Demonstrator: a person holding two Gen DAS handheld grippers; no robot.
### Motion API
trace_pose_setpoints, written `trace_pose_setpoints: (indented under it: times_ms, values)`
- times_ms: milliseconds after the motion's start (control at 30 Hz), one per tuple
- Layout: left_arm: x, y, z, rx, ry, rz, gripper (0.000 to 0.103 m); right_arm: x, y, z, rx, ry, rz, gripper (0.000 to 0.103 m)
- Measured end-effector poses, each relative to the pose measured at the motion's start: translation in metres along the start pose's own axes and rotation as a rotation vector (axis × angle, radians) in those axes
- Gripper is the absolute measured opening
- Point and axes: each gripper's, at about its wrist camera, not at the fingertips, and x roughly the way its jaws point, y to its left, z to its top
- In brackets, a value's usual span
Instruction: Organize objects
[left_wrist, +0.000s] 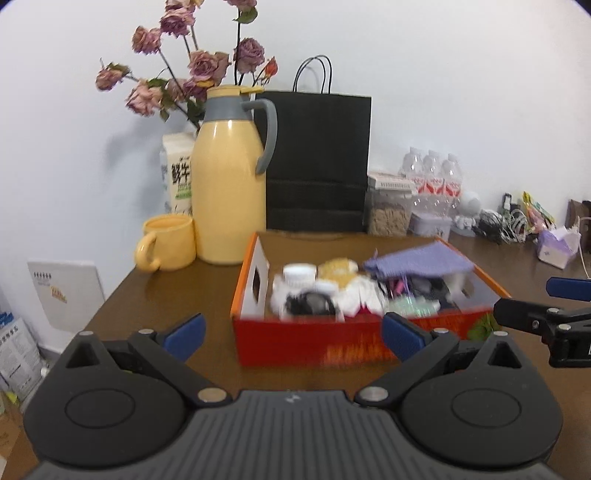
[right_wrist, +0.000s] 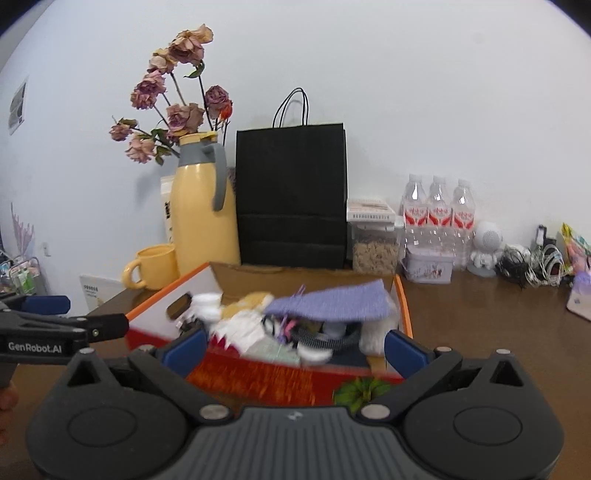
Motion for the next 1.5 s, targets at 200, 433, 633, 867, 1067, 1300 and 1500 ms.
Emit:
trace_pose_setpoints:
  times_ms: [200, 433, 633, 867, 1067, 1300, 1500]
  values:
    - [-0.024, 0.0, -0.027, 0.024, 0.068, -0.002, 0.103, -0.028, 0.008, -0.023, 0.006, 0.056, 0.005, 0.103]
    - [-0.039, 0.001, -0.036, 0.019, 0.073, -0.001, 0.103, -0.044, 0.012, -0.036, 0.014, 0.079, 0.004, 0.103]
    - [-0.044, 0.001, -0.035, 0.015, 0.065, -0.005, 0.103, -0.049, 0.012, -0.037, 0.016, 0.078, 0.005, 0.103]
    - [-0.045, 0.0, -0.036, 0.014, 0.066, -0.004, 0.103, -0.051, 0.012, -0.037, 0.015, 0.079, 0.007, 0.103]
    - [-0.045, -0.001, -0.036, 0.014, 0.066, -0.005, 0.103, -0.05, 0.013, -0.037, 0.016, 0.079, 0.006, 0.103]
    - [-0.046, -0.002, -0.035, 0.012, 0.067, -0.005, 0.103, -0.05, 0.013, -0.037, 0.016, 0.08, 0.006, 0.103]
    - [-0.046, -0.003, -0.035, 0.011, 0.067, -0.017, 0.103, -0.05, 0.013, -0.037, 0.016, 0.08, 0.006, 0.103]
